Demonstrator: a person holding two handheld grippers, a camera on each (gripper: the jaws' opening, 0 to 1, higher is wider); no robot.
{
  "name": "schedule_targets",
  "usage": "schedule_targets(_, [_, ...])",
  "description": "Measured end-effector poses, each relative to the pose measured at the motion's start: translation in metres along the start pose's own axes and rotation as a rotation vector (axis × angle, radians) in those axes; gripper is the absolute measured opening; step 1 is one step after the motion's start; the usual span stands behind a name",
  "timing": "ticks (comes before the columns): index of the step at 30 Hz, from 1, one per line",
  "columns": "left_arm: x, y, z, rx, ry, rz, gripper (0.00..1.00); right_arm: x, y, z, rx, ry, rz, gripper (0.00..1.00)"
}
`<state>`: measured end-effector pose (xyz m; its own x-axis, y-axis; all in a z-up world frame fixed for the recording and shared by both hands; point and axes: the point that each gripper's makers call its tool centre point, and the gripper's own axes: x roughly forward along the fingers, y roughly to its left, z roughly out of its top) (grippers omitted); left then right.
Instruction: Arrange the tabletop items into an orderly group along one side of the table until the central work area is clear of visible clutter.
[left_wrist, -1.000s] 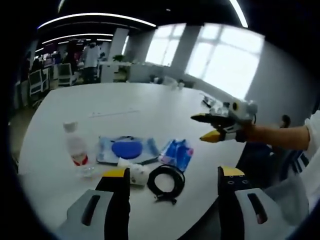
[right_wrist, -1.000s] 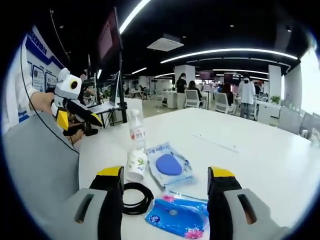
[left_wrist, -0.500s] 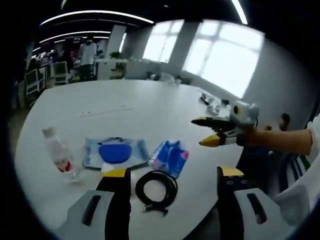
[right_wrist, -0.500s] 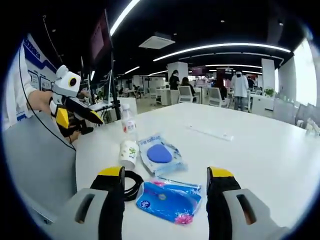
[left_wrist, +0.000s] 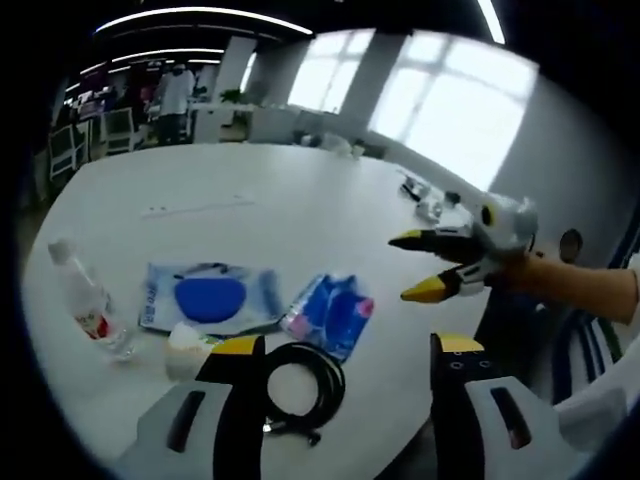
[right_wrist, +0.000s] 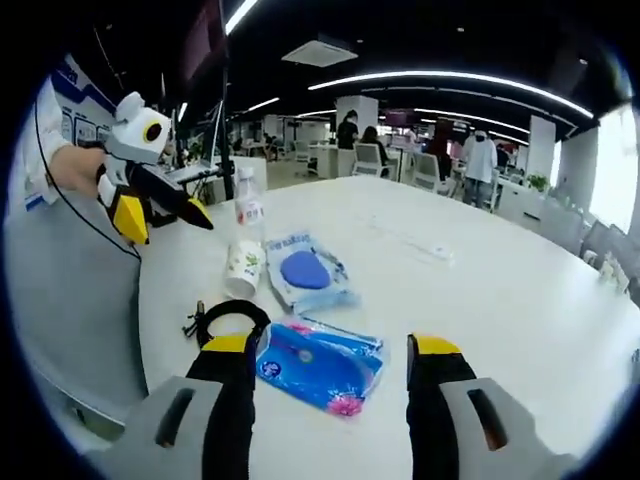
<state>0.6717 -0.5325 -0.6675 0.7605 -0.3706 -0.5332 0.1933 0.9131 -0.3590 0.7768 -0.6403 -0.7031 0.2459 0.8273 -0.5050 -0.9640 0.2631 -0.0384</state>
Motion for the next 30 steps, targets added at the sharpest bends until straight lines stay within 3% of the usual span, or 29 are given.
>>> schedule_targets(11, [0.023,0.003,-0.016,-0.021,0.046,0.042,0.63,-0.005,-0.006,-0.018,0.056,0.039,-0.02,0.55])
schedule_targets(16, [0.033,-0.003,-0.026,-0.013,0.083,0.024,0.63,-0.004,-0.015,-0.025,0.081,0.048,-0.032,0.55])
schedule_targets(30, [0.056,0.001,-0.03,-0.061,0.094,0.044,0.62,-0.004,-0.015,-0.035,0.15,0.068,-0.041,0.51])
